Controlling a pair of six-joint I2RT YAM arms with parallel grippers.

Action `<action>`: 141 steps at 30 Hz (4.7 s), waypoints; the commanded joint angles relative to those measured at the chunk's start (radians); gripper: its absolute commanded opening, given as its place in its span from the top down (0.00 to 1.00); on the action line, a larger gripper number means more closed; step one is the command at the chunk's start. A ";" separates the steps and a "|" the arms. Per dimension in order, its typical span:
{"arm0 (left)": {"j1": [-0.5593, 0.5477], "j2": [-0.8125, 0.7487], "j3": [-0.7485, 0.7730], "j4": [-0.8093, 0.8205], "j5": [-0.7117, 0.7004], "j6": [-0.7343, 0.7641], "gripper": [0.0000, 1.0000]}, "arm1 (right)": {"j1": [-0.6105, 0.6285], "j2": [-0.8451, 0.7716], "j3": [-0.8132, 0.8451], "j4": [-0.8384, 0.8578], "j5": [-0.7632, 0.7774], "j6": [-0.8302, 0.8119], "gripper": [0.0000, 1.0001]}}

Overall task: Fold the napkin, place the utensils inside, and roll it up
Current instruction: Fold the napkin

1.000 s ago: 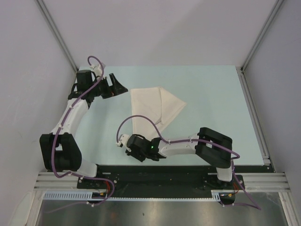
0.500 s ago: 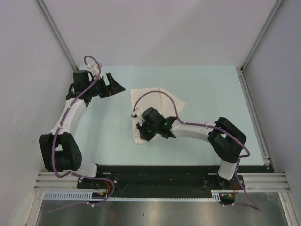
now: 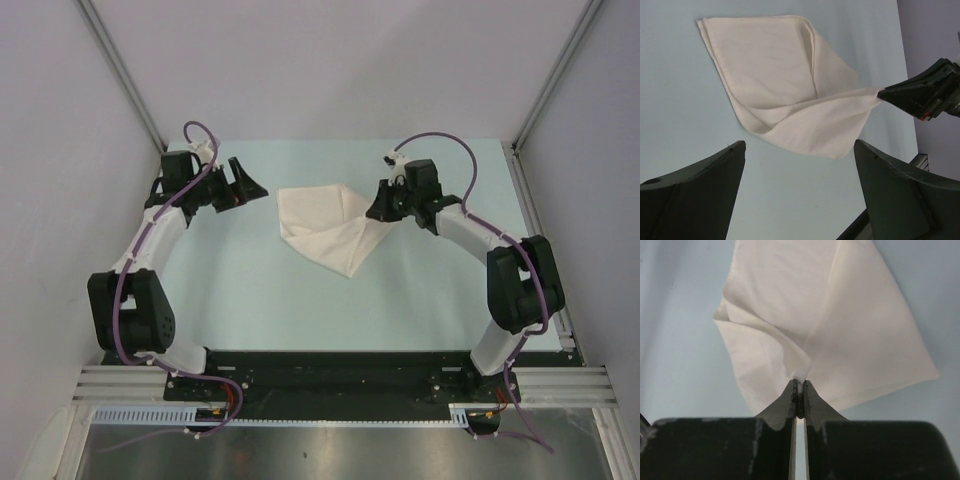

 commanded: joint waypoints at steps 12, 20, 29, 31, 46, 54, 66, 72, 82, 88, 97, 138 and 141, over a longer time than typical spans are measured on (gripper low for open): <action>0.008 0.026 0.005 0.007 0.025 0.006 0.07 | -0.114 0.135 -0.007 0.100 -0.092 0.011 1.00; 0.008 0.035 -0.001 0.007 0.006 0.004 0.07 | -0.134 0.156 -0.004 0.120 -0.028 0.010 1.00; -0.038 0.099 0.005 -0.026 -0.074 0.034 0.06 | -0.165 0.129 0.020 0.068 0.026 0.016 0.48; -0.039 0.116 0.005 -0.034 -0.092 0.038 0.06 | -0.170 0.106 0.020 0.060 0.029 0.010 0.43; -0.133 0.219 0.017 -0.046 -0.147 0.040 0.07 | -0.139 0.097 0.024 0.071 -0.060 -0.102 0.39; -0.133 0.240 0.037 -0.075 -0.153 0.066 0.07 | -0.136 0.143 0.052 0.056 -0.066 -0.122 0.42; -0.131 0.237 0.049 -0.086 -0.153 0.073 0.07 | -0.128 0.187 0.093 -0.007 -0.114 -0.159 0.53; -0.131 0.236 0.051 -0.088 -0.149 0.073 0.07 | -0.127 0.192 0.090 -0.009 -0.115 -0.157 0.78; -0.131 0.239 0.051 -0.085 -0.138 0.069 0.07 | -0.127 0.120 0.159 -0.128 -0.011 -0.133 1.00; -0.133 0.242 0.046 -0.078 -0.126 0.063 0.07 | -0.142 0.140 0.191 -0.138 0.021 -0.122 0.97; -0.139 0.249 0.048 -0.086 -0.130 0.067 0.07 | -0.179 0.232 0.245 -0.122 -0.003 -0.101 0.96; -0.182 0.342 0.059 -0.083 -0.138 0.066 0.22 | -0.265 0.408 0.283 -0.112 -0.183 -0.170 0.36; -0.182 0.343 0.059 -0.086 -0.137 0.067 0.22 | -0.271 0.416 0.294 -0.110 -0.175 -0.162 0.36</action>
